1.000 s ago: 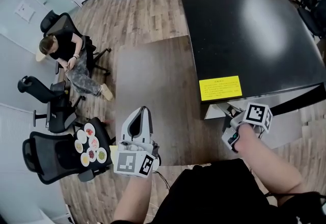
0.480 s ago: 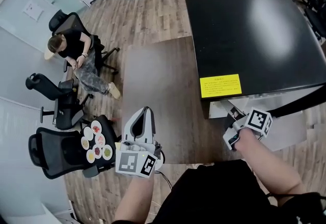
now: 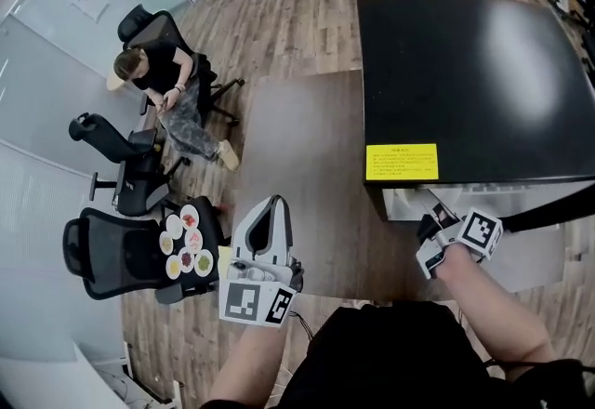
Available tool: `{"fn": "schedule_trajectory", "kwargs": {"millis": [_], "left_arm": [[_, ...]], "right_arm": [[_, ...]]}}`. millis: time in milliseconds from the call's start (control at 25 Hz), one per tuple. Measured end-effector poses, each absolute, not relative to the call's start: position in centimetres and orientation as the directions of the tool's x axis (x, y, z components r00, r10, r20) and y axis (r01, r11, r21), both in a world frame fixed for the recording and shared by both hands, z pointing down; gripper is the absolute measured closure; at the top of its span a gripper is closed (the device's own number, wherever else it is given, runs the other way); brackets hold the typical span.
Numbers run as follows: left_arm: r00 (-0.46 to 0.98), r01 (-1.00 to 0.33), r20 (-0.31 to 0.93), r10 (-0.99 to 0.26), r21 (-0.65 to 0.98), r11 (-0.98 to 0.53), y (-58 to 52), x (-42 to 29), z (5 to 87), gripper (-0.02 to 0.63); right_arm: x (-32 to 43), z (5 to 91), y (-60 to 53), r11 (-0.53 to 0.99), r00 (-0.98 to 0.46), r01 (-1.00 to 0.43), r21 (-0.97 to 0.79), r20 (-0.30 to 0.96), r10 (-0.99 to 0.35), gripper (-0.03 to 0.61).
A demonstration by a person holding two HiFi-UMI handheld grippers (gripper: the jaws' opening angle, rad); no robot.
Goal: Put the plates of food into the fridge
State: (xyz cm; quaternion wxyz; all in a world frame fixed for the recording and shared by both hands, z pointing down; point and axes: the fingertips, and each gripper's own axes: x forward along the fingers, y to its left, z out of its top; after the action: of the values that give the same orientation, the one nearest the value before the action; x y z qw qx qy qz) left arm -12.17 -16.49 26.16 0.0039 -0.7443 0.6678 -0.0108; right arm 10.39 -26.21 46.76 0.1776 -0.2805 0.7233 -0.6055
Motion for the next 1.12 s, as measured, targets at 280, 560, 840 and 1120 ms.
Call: {"fn": "schedule_trajectory", "kwargs": {"millis": [280, 560, 840, 1120], "left_arm": [[0.007, -0.999, -0.051, -0.999, -0.049, -0.005, -14.4, -12.7, 24.5, 0.609], [-0.054, -0.998, -0.063, -0.997, -0.029, 0.056, -11.1, -17.3, 25.5, 0.609], [-0.073, -0.997, -0.045, -0.996, 0.009, 0.072, -6.5, -24.2, 26.5, 0.609], [-0.084, -0.996, -0.006, -0.996, -0.004, 0.084, -0.5, -30.6, 27.7, 0.609]], "right_arm": [[10.3, 46.0, -26.0, 0.136, -0.81, -0.163, -0.977, 0.054, -0.584, 0.373], [10.0, 47.2, -23.7, 0.101, -0.795, -0.174, -0.98, 0.079, -0.601, 0.373], [7.0, 49.1, -17.8, 0.051, -0.793, -0.195, -0.979, 0.127, -0.596, 0.373], [-0.7, 51.2, -10.2, 0.034, -0.834, -0.182, -0.983, 0.136, -0.535, 0.373]]}}
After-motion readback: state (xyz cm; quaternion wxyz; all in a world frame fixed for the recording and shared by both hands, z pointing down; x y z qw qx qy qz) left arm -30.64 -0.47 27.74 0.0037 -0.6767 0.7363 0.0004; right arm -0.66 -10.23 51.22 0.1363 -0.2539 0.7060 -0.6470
